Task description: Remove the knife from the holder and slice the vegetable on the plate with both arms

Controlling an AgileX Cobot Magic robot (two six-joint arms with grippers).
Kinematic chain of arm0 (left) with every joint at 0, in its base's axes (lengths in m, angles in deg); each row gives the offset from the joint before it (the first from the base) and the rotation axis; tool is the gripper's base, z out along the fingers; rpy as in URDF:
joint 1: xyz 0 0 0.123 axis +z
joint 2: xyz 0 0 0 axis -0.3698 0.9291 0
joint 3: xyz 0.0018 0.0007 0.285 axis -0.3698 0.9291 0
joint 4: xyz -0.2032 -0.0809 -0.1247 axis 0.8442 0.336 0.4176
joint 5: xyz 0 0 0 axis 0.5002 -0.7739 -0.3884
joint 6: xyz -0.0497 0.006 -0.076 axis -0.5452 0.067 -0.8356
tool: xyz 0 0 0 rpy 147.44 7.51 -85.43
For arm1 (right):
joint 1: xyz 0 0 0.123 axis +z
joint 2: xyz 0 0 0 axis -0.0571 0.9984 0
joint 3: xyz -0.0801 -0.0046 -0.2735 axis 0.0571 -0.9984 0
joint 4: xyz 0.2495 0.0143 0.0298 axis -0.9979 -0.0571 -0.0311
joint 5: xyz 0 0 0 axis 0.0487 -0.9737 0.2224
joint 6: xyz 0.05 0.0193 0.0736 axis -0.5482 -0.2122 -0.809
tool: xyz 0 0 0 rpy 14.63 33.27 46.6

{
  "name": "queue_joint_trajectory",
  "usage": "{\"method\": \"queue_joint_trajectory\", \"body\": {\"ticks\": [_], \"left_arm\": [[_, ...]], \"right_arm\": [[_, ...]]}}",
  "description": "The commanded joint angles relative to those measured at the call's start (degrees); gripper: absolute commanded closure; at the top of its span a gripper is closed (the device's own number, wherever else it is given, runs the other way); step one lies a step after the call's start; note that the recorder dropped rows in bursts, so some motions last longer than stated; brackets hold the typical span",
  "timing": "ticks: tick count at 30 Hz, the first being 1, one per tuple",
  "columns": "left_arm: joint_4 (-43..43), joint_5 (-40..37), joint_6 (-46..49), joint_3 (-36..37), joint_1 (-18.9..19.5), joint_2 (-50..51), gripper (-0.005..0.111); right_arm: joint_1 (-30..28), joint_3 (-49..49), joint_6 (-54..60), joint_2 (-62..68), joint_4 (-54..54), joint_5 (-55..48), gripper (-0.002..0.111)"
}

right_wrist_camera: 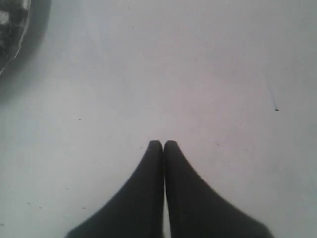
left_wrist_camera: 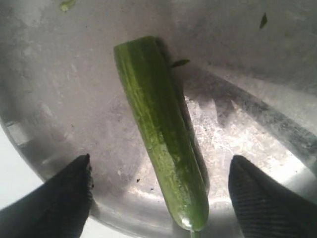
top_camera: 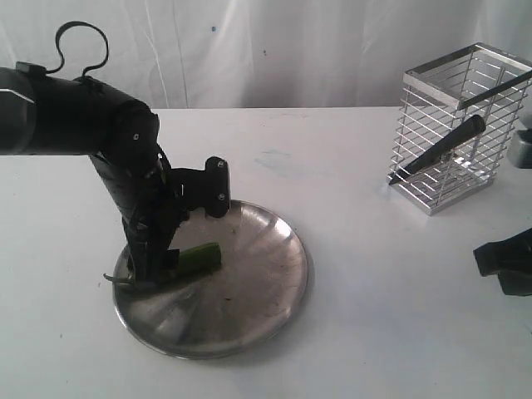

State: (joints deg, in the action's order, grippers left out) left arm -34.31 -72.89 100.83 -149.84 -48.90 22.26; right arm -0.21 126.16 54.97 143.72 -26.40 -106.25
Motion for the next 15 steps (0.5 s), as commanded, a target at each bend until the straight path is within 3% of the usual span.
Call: {"method": "queue_joint_trajectory", "body": {"ticks": [1,11,13,15], "left_arm": [[-0.03,-0.8,2.09,-0.29,0.54,1.64,0.033],[0.0,-1.5,2.81,-0.29,1.37,4.94,0.035],[-0.1,-1.9,3.51,-0.29,1.37,5.77,0.043],[-0.1,-0.32,4.05,-0.29,1.37,6.44,0.06]], "right_arm": [[2.35,0.42,0.57,0.11,-0.85,-0.53,0.108],[4.56,0.42,0.57,-0.01,-0.95,-0.42,0.108],[4.56,0.42,0.57,-0.01,-0.95,-0.42,0.108],[4.56,0.42,0.57,-0.01,-0.95,-0.42,0.108]]}}
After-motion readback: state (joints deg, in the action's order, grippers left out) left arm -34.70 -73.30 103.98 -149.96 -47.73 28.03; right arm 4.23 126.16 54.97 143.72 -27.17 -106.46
